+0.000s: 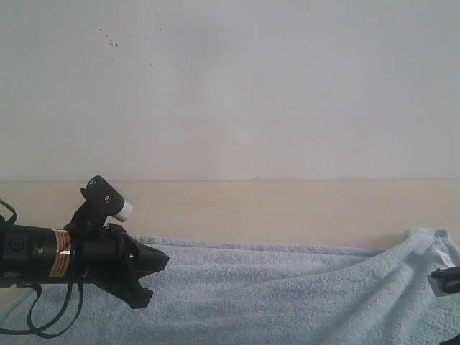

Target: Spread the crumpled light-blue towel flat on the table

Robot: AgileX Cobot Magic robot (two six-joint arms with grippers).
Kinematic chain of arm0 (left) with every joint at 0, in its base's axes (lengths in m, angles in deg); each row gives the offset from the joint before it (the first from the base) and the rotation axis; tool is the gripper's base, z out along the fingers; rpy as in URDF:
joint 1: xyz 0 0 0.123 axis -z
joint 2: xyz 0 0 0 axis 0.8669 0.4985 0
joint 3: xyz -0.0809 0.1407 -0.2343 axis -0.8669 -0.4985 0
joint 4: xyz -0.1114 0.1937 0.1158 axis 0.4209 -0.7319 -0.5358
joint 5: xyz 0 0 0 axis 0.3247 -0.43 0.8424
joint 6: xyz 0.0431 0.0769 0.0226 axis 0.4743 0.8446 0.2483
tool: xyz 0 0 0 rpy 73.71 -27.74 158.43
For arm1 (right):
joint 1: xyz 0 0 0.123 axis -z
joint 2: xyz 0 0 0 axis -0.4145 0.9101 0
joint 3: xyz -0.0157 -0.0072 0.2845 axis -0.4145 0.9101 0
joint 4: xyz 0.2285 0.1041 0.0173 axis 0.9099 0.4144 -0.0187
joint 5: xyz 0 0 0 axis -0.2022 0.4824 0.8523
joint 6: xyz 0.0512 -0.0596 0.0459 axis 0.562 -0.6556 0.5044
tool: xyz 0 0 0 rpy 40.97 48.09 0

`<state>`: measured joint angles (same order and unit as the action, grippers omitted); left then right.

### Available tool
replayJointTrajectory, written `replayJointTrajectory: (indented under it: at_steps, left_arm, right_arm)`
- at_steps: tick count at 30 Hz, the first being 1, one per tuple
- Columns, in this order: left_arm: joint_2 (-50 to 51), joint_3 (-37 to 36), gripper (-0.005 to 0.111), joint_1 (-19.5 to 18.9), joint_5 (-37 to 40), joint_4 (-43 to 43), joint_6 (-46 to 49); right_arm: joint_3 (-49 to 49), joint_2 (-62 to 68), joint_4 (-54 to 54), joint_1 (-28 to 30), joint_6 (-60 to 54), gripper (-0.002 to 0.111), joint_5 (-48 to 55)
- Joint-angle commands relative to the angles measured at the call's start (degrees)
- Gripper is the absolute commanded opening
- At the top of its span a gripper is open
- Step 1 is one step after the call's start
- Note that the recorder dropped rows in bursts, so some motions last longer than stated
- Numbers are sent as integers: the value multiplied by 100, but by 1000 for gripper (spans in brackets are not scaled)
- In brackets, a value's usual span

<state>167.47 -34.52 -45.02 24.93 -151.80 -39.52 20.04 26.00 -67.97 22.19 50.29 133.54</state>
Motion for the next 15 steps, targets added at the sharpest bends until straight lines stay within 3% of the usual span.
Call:
replayJointTrajectory:
  at_steps: [1,9,15]
  left_arm:
    - [-2,31,4,-8,22,78,20]
    - [-2,31,4,-8,86,-93,20]
    - [-2,31,4,-8,159,-116,20]
  right_arm:
    - [10,-15,-38,3,0,0,-277]
    - [833,-15,-51,3,146,0,-1606]
    - [862,-15,-174,3,158,0,-1444]
